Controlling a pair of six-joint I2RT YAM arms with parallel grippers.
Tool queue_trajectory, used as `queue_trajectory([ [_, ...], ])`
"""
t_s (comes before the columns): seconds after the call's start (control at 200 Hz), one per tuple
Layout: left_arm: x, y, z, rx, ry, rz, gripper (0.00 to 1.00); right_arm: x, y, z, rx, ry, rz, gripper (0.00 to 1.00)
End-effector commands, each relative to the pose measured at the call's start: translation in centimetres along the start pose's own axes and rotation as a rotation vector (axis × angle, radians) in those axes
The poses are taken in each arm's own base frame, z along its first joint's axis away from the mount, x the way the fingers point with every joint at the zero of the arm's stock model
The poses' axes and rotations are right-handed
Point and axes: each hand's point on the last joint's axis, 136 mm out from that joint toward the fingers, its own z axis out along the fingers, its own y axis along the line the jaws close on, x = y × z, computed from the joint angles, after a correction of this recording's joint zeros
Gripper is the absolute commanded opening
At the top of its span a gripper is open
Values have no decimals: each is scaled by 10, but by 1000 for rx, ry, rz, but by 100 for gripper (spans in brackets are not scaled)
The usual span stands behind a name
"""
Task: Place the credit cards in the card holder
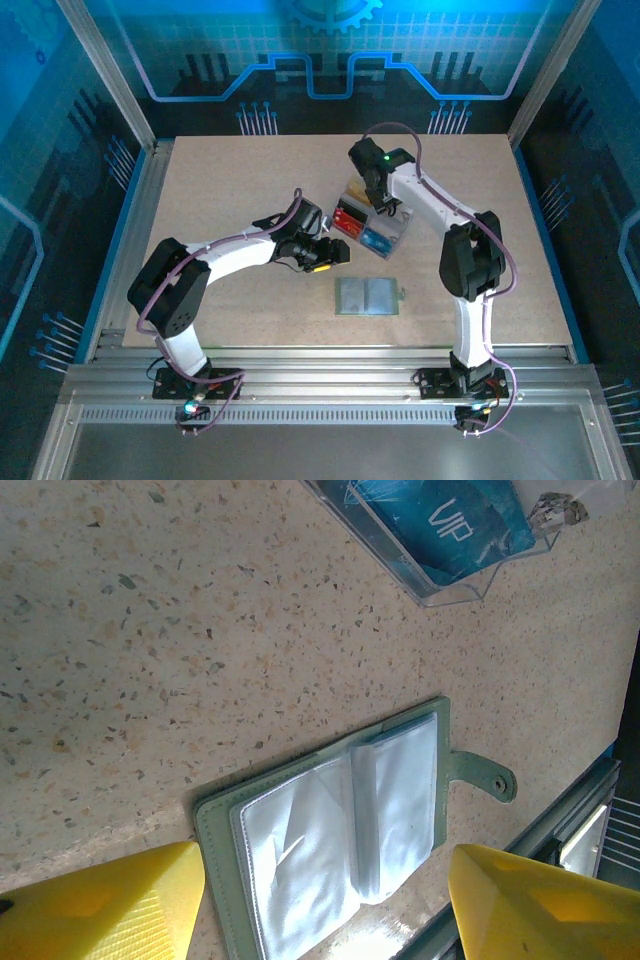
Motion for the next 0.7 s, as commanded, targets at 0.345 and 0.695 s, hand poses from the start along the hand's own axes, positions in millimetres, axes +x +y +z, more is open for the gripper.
queue_trajectory([
  [0.345,2,2,-5,15,7,-1,67,10,-8,25,56,76,-30,58],
  [0.695,0,6,-10,16,-8,-13,66,13,-8,34,56,86,-22,54],
])
